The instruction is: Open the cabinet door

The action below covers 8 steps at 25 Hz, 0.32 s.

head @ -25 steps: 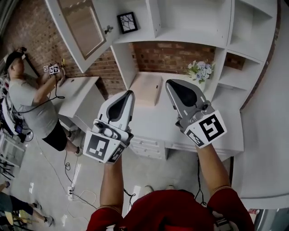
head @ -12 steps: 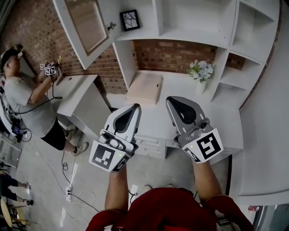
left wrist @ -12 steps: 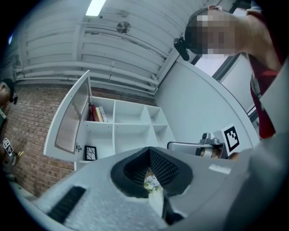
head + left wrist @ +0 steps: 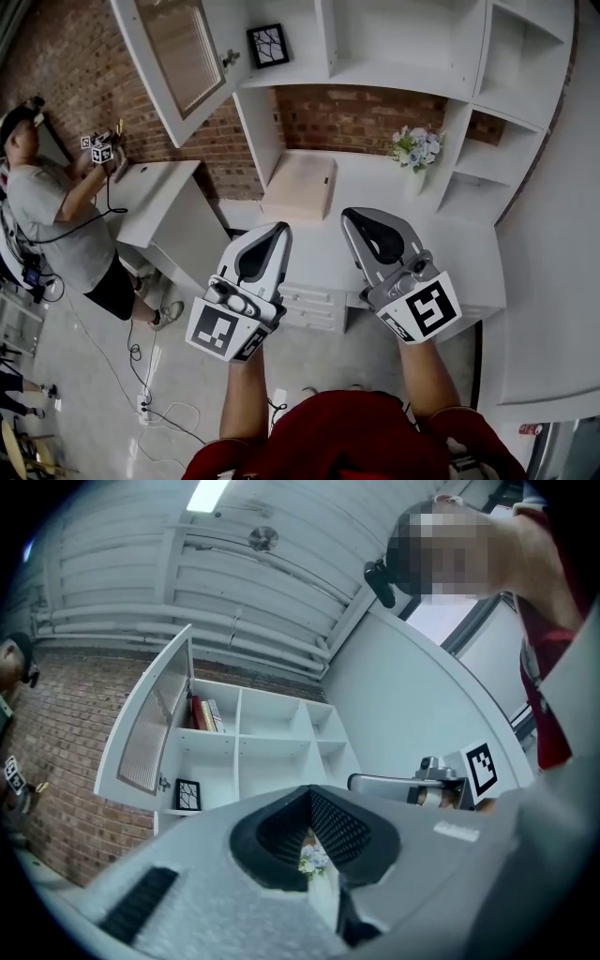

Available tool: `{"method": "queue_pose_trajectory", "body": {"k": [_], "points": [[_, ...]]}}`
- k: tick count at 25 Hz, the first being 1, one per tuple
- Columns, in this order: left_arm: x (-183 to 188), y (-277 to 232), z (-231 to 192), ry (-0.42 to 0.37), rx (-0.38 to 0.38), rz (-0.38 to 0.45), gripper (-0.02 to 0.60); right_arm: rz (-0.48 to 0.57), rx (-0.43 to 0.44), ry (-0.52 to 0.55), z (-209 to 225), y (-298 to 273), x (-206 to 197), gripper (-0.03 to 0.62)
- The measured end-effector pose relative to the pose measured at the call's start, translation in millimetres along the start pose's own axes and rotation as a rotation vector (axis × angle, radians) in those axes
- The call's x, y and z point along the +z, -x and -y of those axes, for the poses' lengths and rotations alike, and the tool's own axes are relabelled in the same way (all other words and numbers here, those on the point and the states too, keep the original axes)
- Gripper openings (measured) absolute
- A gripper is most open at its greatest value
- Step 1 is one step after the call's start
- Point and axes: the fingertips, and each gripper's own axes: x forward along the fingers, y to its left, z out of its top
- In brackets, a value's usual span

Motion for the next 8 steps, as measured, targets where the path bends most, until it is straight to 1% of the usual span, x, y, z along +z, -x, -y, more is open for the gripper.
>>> {"method": "queue_pose_trajectory", "body": {"k": [8], "points": [[0.9, 3.4, -9.6, 0.010, 0.021, 0.011, 0.006, -0.004, -0.008, -0.005, -0.7, -6.0, -5.5, 0.011]]}}
